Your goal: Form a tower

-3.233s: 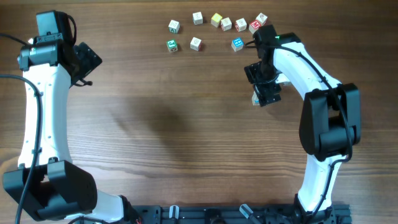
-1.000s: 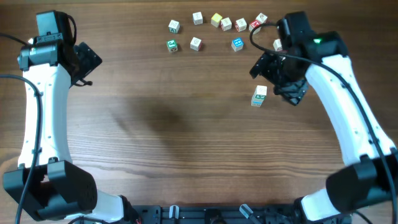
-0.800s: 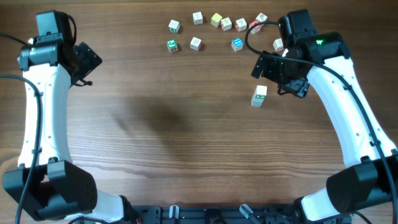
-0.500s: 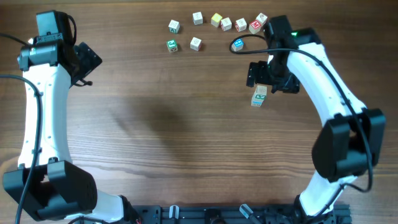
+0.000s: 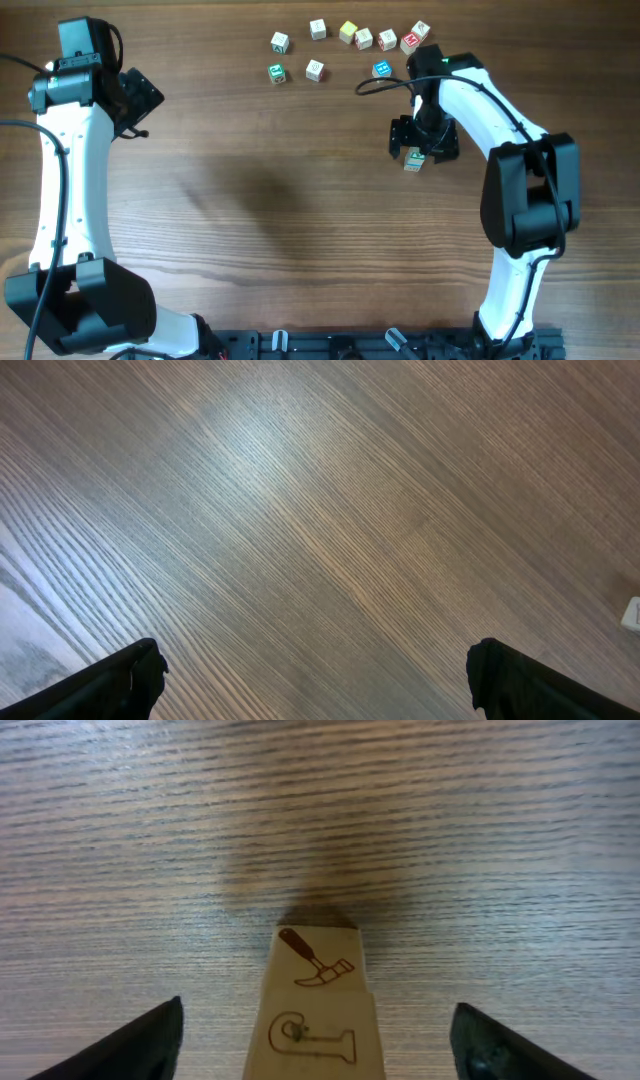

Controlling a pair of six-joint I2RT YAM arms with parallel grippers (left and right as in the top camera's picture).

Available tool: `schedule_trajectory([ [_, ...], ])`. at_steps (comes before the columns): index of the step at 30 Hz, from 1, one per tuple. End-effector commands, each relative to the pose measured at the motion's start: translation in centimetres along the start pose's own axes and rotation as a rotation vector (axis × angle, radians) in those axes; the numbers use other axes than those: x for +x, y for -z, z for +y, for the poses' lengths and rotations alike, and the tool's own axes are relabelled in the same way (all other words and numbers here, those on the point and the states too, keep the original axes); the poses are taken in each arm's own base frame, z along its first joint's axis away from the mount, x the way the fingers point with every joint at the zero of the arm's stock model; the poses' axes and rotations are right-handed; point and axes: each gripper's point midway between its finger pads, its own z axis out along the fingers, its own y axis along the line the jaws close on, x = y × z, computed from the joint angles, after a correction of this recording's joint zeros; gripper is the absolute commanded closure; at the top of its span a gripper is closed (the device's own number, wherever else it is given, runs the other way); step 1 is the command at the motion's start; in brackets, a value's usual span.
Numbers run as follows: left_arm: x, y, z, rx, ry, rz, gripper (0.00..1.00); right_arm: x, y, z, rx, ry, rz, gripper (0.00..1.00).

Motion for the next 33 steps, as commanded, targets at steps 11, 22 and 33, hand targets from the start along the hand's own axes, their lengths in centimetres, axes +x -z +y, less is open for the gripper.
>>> schedule_trajectory([
  [11,0.24,-0.50,0.14,-0.009,0.016,0.014,0.00,0.43,-0.81,0.15,-0.012,-0.026,0.032,0.49],
  [22,0.24,-0.50,0.14,-0.009,0.016,0.014,0.00,0.46,-0.81,0.14,-0.012,-0.029,0.034,0.64],
  [33,0.24,-0.50,0.14,-0.009,0.016,0.014,0.00,0.56,-0.80,0.11,-0.011,-0.029,0.038,0.51],
])
